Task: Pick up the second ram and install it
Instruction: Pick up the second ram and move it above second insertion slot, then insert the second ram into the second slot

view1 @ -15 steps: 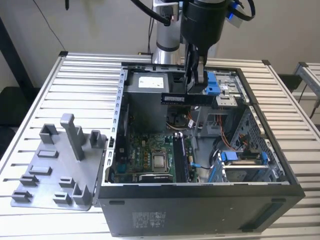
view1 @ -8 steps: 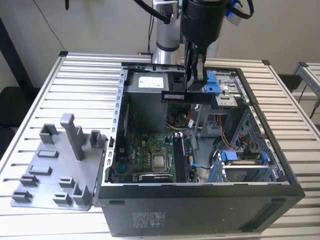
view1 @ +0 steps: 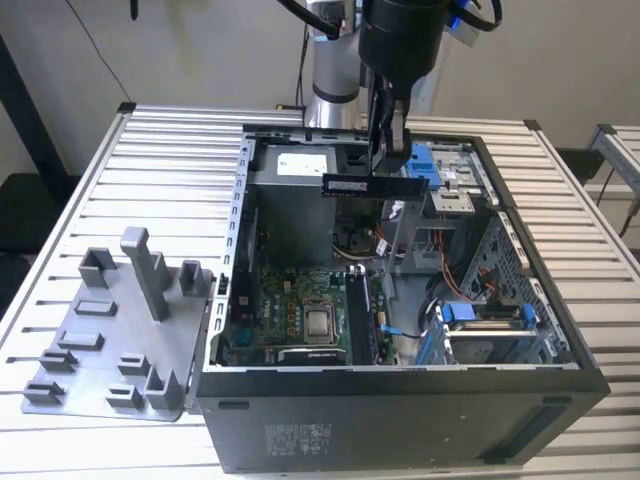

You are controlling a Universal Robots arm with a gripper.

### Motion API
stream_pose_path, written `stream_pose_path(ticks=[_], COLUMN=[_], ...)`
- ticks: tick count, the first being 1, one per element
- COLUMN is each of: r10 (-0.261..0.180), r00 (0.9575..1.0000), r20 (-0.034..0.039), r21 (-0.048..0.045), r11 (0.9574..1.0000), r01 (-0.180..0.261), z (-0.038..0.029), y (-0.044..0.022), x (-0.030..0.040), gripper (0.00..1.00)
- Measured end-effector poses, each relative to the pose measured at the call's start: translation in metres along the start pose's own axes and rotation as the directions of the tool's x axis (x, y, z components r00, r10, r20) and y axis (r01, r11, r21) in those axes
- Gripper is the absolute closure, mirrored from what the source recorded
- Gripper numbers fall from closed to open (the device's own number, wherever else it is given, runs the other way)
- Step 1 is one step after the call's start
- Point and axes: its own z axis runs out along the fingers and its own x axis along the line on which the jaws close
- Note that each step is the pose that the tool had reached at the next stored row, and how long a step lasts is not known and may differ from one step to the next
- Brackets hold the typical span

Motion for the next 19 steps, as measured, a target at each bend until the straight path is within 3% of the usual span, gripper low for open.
stream_pose_path(ticks=[11, 19], r10=[0.0, -0.001], r00=[1.0, 1.0], r20=[0.0, -0.0004], r21=[-0.0001, -0.0003], r11=[1.0, 1.0], r01=[0.0, 0.001], z=[0.0013, 0.0014], y=[-0.0022, -0.0044], x=[-0.012, -0.0123], gripper=[0.86, 0.86])
